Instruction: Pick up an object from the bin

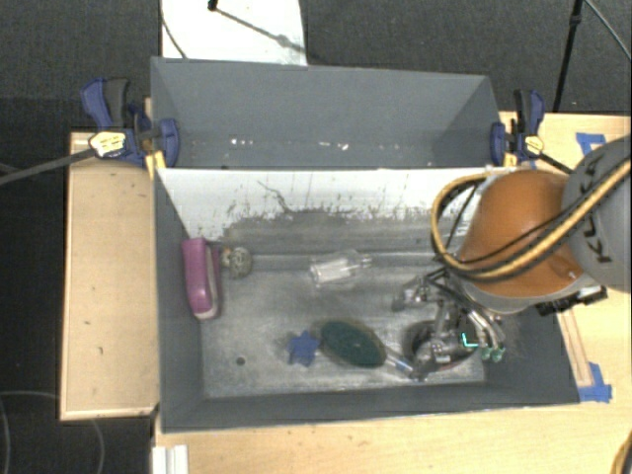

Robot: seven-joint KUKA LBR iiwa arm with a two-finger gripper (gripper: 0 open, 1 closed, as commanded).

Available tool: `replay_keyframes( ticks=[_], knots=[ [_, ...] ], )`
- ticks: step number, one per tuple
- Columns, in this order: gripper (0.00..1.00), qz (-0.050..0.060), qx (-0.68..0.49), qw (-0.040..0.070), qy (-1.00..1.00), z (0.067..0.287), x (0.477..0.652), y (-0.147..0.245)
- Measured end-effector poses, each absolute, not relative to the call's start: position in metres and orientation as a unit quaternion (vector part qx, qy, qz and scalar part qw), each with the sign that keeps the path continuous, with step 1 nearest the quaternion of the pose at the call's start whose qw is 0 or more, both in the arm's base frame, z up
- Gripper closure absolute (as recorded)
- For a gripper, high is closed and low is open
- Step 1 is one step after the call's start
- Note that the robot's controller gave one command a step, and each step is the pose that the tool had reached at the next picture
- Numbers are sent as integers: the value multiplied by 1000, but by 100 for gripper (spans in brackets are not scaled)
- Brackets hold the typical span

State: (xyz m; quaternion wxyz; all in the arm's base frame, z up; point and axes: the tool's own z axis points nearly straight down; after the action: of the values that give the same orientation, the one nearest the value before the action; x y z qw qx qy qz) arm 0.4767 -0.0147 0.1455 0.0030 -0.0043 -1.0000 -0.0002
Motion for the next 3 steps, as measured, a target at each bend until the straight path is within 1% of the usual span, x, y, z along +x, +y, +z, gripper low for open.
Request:
replay_keyframes(
  ticks=[1, 2, 3],
  knots=[
    [0, 0, 91, -1, -996, 71, 501, 42],
    [0, 1, 287, -3, -958, 72, 516, 71],
    [100, 2, 286, -8, -958, 76, 520, 71]
  ],
)
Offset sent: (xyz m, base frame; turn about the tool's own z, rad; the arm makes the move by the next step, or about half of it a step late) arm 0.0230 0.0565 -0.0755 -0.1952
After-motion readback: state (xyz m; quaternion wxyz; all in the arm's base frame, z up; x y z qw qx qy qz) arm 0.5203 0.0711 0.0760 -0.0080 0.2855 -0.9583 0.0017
